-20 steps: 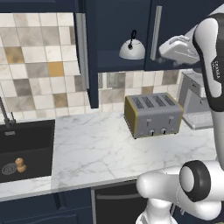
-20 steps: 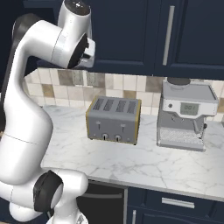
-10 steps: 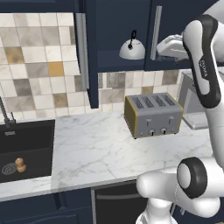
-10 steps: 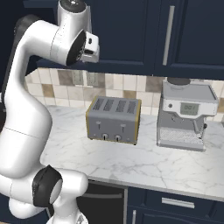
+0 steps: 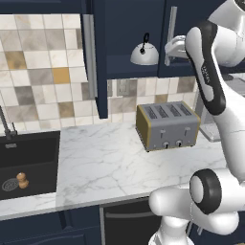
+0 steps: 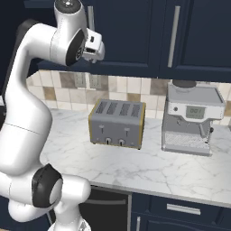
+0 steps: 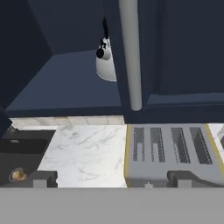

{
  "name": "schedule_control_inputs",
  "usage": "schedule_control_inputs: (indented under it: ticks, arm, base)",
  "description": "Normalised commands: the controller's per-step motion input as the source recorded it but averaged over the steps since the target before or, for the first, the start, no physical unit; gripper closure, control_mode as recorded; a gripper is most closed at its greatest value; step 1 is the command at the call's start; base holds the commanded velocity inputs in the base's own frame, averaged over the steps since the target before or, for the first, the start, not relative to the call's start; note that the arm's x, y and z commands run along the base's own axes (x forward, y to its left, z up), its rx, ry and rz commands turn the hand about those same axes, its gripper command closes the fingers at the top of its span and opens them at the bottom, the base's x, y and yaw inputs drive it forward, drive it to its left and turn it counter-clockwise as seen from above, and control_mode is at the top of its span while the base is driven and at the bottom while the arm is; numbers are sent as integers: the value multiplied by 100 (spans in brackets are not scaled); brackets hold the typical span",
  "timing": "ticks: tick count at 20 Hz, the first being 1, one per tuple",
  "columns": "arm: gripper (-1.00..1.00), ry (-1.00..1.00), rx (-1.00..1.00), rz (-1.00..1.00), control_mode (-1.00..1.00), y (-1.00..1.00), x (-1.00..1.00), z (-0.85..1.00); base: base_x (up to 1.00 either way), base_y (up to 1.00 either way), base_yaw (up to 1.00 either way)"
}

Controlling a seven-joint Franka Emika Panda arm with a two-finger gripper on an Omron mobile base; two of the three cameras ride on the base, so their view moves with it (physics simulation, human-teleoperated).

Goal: Open the cabinet, pick the kettle from the cabinet, and place it in the sink.

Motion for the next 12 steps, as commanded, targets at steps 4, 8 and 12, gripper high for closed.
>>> schedule_control_inputs:
  ticks: [4,8,12]
  arm:
    - [-100,-4,0,-13,-100,0,35,0]
    - [-100,0,0,-13,-100,0,37,0]
    - [-100,0,0,-12,-100,0,39,0]
  base:
    - [0,0,0]
    - [0,0,0]
    - [0,0,0]
